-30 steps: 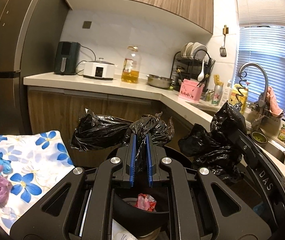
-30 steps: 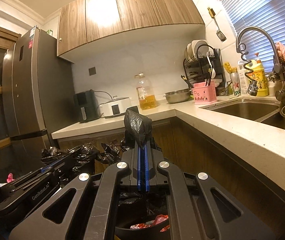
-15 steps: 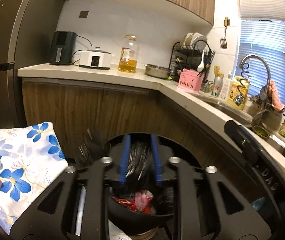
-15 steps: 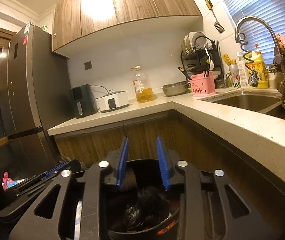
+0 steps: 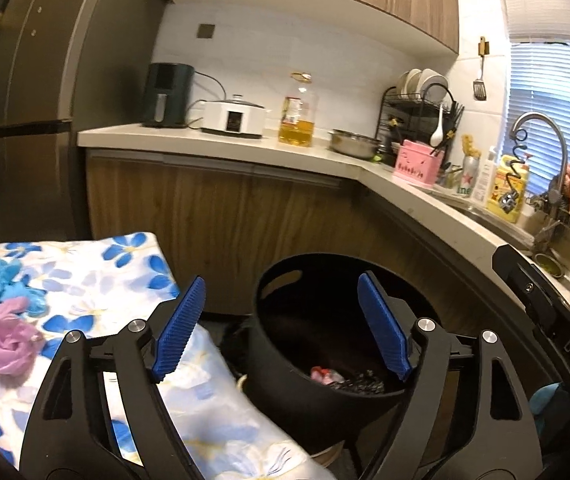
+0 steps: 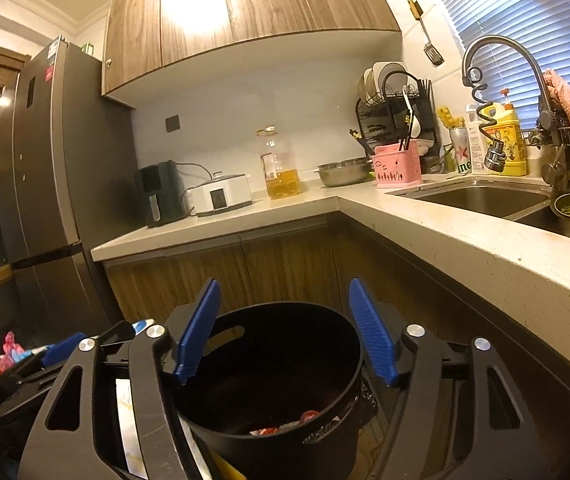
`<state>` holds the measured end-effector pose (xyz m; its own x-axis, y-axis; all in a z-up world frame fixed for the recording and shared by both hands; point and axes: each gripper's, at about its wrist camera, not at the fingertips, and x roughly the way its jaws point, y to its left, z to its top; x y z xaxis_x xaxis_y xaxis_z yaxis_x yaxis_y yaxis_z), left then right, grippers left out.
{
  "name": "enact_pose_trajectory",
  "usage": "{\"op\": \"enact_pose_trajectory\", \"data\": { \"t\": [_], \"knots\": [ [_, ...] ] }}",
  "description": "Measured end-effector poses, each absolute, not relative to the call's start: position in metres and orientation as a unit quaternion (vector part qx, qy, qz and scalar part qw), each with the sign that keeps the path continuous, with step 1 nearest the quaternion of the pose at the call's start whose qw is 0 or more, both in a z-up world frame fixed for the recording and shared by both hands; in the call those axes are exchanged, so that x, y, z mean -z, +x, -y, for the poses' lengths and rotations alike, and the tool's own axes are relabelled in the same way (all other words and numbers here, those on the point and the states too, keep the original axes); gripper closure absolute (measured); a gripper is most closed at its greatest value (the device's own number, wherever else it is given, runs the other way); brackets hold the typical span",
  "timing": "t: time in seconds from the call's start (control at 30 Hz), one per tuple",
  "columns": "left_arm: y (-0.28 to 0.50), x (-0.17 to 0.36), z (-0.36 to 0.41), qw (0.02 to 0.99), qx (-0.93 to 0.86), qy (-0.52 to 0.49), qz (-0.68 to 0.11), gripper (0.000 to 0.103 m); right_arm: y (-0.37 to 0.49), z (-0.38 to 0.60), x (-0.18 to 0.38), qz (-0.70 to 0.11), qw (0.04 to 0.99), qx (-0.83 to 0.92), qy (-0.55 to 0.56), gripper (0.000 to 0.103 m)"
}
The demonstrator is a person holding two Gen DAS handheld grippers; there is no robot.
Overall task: Collect trash
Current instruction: 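Open the left tool over the bin while the right tool drops its black bag, then move both open tools back toward the red paper cups on the table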
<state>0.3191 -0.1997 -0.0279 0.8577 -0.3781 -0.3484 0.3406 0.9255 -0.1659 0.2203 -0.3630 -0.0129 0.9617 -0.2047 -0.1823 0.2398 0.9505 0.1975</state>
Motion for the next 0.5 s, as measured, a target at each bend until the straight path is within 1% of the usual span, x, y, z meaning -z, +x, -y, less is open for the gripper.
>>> {"op": "enact_pose_trajectory", "data": {
  "t": [0.27, 0.5],
  "knots": [
    [0.286, 0.019, 0.172, 0.974, 0.149, -0.038, -0.168, 0.015, 0.201, 0.346, 0.010, -0.085, 0.986, 0.107, 0.101, 0.021],
    [0.258, 0.019, 0.150, 0.975, 0.130, -0.042, -0.173, 0.010, 0.176, 0.333, 0.010, -0.084, 0.986, 0.104, 0.103, 0.017]
  ]
}}
